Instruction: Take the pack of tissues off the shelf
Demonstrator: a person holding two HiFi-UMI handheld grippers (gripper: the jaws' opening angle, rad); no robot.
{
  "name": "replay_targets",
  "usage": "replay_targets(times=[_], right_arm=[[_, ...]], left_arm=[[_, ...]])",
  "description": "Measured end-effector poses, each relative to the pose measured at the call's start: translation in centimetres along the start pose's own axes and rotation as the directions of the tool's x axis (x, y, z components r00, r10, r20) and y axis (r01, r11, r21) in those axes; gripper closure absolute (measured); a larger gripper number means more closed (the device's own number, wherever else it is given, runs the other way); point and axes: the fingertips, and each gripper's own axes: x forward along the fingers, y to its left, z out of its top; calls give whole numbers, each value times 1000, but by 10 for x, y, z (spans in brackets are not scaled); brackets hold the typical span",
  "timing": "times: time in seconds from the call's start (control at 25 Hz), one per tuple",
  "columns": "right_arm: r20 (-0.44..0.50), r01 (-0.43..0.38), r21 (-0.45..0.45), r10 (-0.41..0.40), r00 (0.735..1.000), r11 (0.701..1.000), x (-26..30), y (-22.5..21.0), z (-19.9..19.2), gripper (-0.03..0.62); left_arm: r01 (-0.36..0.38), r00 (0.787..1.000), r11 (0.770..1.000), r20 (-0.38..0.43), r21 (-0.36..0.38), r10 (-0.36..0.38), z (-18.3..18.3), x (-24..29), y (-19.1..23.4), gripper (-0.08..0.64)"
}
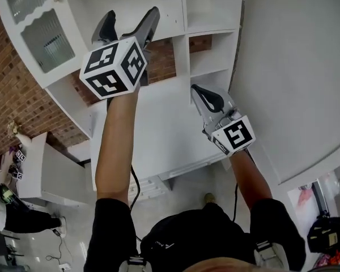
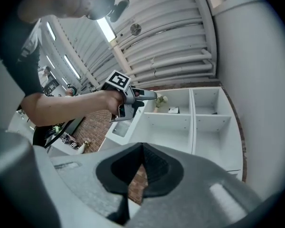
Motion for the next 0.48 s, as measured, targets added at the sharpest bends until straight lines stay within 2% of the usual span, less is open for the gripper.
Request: replay_targets(times=[0.16, 0.32, 0.48], right_arm=[[17, -74, 21, 74, 997, 997, 6, -58, -21, 591], [32, -152, 3, 152, 988, 988, 8, -97, -34, 591], [33, -179, 4, 179, 983, 984, 7, -125, -52, 591]], left_arm=[[-72, 997, 995, -7, 71, 72, 5, 65, -3, 118], [-155, 987, 978, -9, 139, 158, 19, 120, 3, 108], [-208, 975, 963, -37, 169, 217, 29, 169, 18, 101]])
